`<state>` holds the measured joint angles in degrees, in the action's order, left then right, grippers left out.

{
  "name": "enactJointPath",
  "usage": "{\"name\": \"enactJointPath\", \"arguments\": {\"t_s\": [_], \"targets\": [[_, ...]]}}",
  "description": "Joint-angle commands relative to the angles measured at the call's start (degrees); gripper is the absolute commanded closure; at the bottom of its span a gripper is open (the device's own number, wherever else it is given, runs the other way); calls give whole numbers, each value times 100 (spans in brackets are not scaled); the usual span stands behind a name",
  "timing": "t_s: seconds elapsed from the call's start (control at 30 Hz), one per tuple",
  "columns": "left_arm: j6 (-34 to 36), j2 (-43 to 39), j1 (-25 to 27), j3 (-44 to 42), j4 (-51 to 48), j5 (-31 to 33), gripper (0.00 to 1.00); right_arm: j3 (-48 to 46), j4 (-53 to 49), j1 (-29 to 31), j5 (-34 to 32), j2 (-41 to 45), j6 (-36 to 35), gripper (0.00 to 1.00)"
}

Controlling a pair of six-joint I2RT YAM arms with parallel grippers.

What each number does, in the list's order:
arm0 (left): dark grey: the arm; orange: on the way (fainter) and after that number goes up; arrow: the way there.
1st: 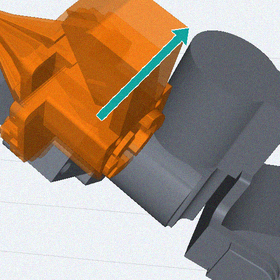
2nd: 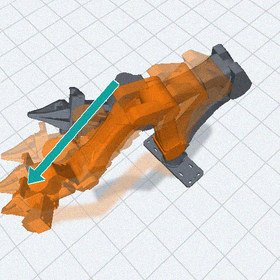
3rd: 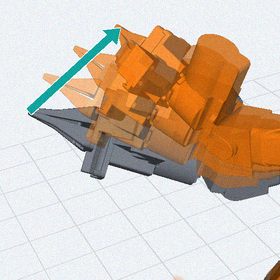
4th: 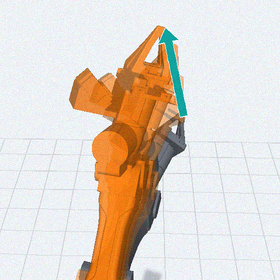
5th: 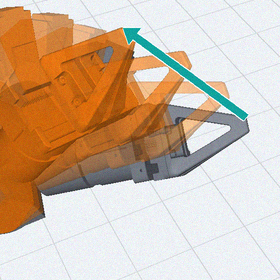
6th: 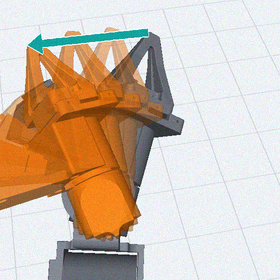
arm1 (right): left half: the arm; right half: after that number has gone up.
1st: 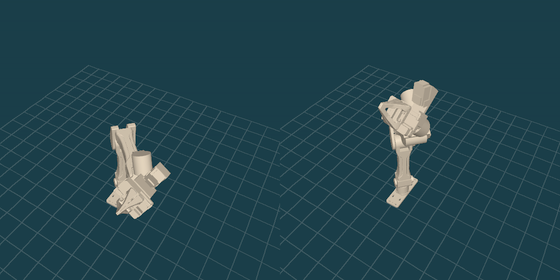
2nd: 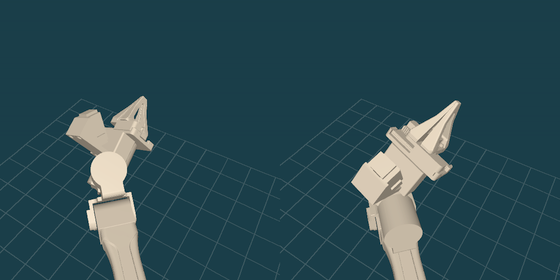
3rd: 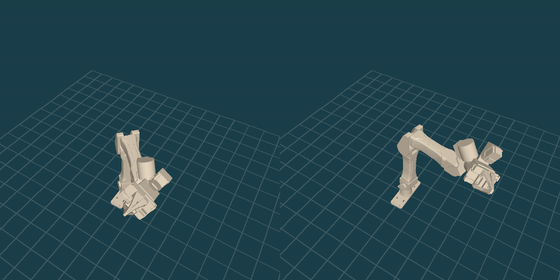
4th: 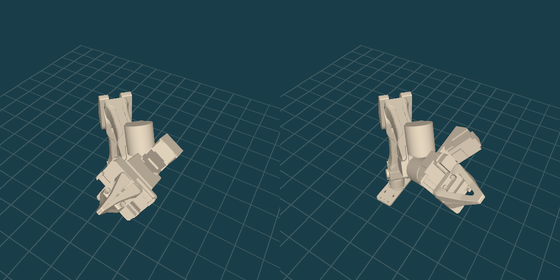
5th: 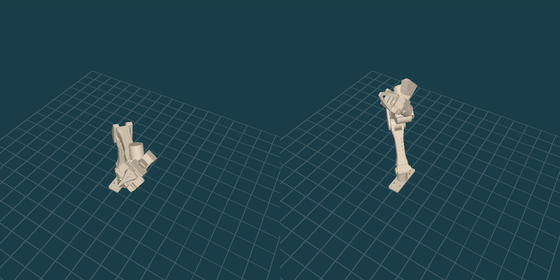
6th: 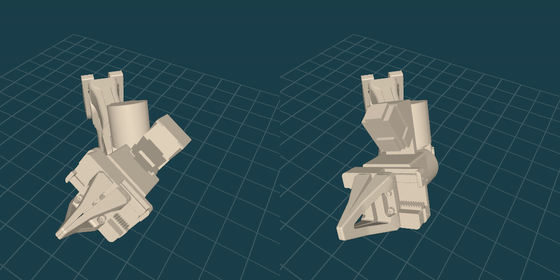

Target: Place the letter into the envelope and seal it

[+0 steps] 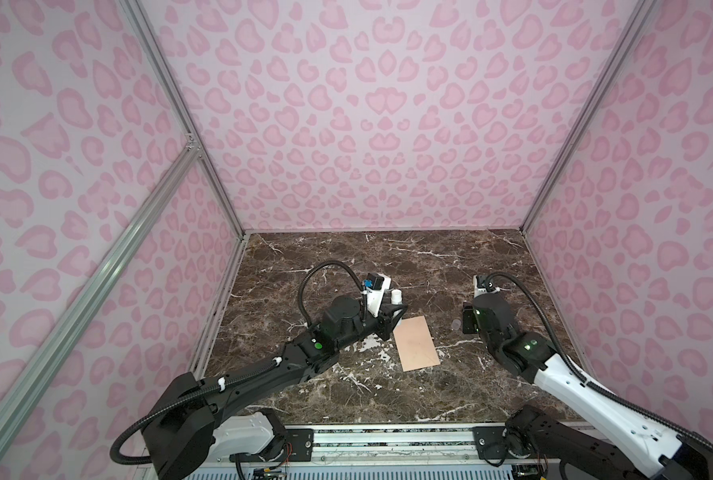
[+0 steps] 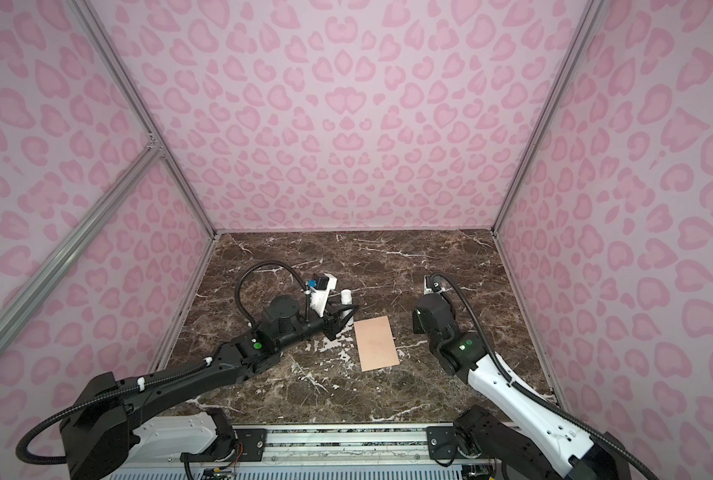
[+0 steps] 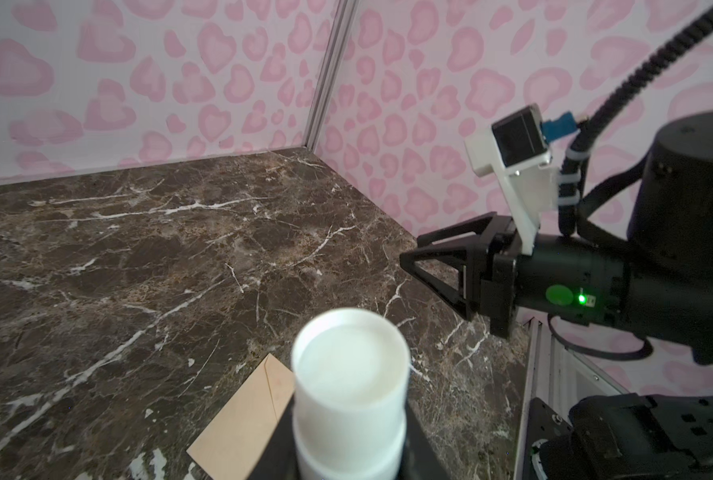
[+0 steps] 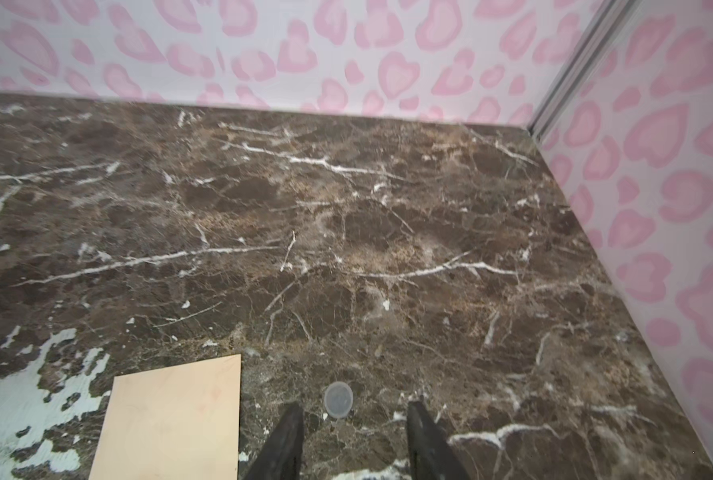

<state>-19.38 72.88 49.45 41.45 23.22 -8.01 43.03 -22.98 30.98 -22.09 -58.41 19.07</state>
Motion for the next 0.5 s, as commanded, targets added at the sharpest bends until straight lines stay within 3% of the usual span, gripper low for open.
{"name": "enactJointPath", "arguments": {"t_s": [0.0, 0.47], "targets": [[315, 212, 67, -1, 301, 1, 96, 449, -990, -192, 371, -643, 594, 58], [1023, 812, 214, -159, 591, 428, 96, 893, -1291, -771, 1360, -1808, 1090, 58]]}}
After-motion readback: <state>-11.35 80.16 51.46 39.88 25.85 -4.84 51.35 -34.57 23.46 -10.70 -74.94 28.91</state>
